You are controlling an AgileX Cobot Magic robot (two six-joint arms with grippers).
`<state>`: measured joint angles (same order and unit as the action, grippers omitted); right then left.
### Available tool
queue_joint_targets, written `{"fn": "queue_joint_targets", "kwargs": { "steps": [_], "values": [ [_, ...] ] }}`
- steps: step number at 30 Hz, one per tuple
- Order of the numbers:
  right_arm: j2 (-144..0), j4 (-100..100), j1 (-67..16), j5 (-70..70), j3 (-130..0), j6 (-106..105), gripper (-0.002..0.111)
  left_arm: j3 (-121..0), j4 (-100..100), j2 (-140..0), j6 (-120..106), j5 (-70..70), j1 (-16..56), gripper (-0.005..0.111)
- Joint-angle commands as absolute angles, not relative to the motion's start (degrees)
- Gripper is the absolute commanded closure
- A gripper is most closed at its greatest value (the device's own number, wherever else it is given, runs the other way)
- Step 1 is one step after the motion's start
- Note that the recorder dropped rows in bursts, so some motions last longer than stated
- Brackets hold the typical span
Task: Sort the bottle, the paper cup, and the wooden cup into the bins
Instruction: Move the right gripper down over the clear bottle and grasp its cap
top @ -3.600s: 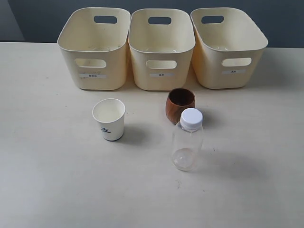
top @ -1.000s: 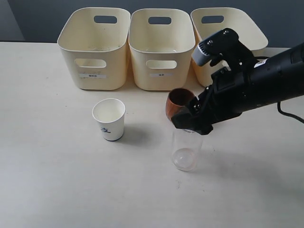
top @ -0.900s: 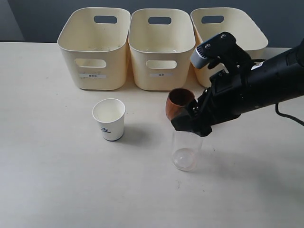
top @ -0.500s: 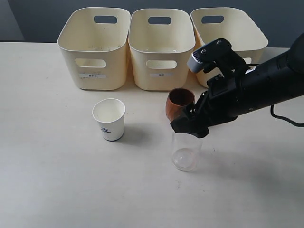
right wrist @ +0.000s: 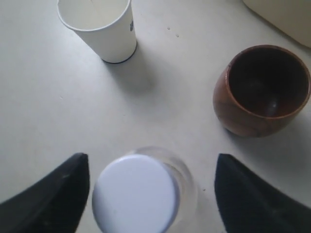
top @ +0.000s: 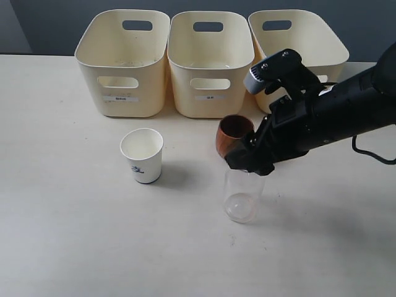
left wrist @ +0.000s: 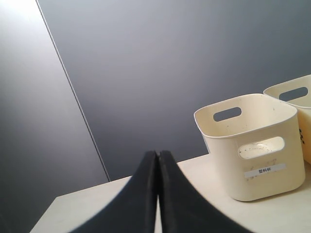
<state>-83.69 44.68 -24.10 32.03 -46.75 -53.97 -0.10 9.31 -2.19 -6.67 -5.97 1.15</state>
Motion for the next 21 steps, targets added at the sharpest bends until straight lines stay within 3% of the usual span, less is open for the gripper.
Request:
{"fn": "queue_joint_targets", "kwargs": {
  "steps": [1, 7, 21],
  "values": [
    [-83.87, 43.98, -24.03, 33.89, -47.07, -53.99, 0.059, 0.0, 9.34, -2.05, -6.53, -6.1, 1.24, 0.107],
    [-83.87, 41.52, -24.03, 35.86, -47.07, -54.18, 0.109, 0.0, 9.34, -2.05, -6.53, -6.1, 1.24, 0.107],
    [-79.16, 40.58, -24.03, 34.54, -47.07, -55.5, 0.108, 0.0, 9.34, -2.05, -6.53, -6.1, 1.24, 0.107]
  ]
}}
